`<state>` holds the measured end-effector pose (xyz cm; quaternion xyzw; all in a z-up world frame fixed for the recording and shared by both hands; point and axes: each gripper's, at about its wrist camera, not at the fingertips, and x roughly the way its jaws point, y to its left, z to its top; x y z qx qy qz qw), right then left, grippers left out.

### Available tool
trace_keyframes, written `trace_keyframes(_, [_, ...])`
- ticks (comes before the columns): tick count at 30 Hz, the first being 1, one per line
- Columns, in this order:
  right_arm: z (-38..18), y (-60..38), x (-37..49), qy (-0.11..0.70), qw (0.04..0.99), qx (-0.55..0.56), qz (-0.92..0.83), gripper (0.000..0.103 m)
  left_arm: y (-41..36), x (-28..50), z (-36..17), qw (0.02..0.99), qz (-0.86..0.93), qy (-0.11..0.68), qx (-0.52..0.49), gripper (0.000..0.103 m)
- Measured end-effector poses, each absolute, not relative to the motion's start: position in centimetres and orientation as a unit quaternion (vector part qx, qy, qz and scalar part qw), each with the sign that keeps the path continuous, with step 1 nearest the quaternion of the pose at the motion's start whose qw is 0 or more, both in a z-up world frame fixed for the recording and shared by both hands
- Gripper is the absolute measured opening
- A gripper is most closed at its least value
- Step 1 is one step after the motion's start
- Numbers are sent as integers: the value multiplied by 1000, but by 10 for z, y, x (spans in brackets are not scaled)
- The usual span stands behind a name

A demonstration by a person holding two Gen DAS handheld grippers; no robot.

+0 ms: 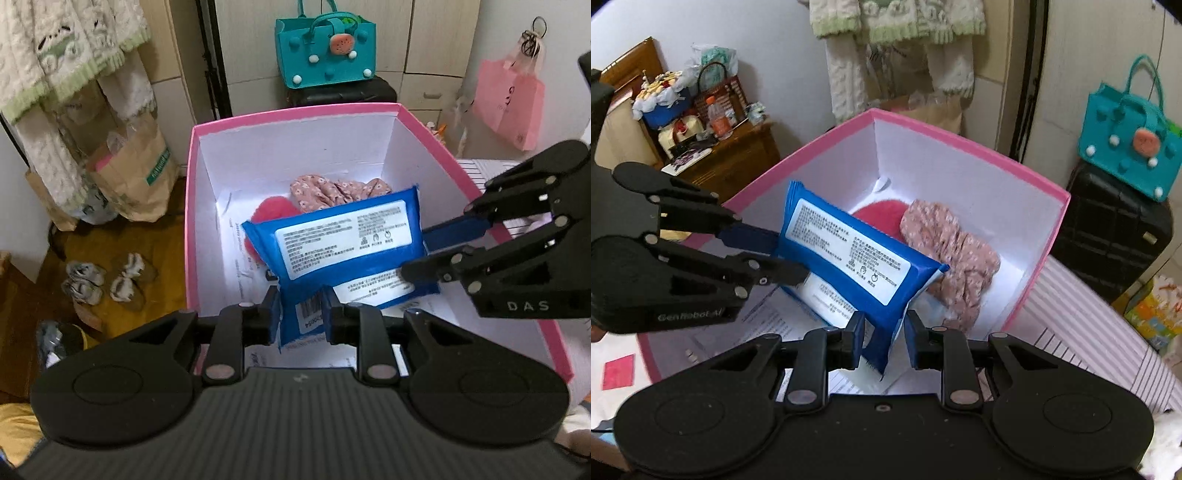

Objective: Organize soft objects
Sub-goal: 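Open the left gripper to drop the wipes pack into the box, then move the left gripper to the orange sponge while the right gripper approaches the green sponge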

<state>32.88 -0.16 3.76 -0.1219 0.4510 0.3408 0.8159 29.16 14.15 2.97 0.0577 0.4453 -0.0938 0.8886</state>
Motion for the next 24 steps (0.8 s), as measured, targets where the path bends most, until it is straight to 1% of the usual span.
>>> trace_keyframes(3, [44, -6, 325, 421, 835, -138, 326, 32, 139, 291, 29, 891, -100, 439, 57, 28])
trace_keyframes(4, [46, -9, 326, 421, 833, -132, 333, 32, 138, 289, 30, 894, -94, 433, 61, 34])
trace_keyframes(6, [53, -18, 327, 426, 830, -104, 344, 32, 136, 284, 34, 905, -81, 411, 80, 41])
trace_keyframes(9, [65, -35, 318, 405, 841, -87, 348, 32, 135, 273, 43, 920, -57, 375, 101, 42])
trace_keyframes(14, [86, -72, 301, 386, 851, -49, 352, 33, 137, 254, 65, 927, -71, 359, 76, 42])
trace_keyframes(17, [97, -94, 291, 390, 851, -32, 351, 34, 134, 248, 77, 921, -96, 374, 57, 42])
trace_keyframes(21, [110, -113, 270, 399, 847, -43, 347, 35, 127, 238, 94, 894, -144, 424, 28, 42])
trace_keyframes(24, [119, -129, 250, 397, 849, -50, 346, 37, 114, 225, 105, 889, -155, 430, 39, 42])
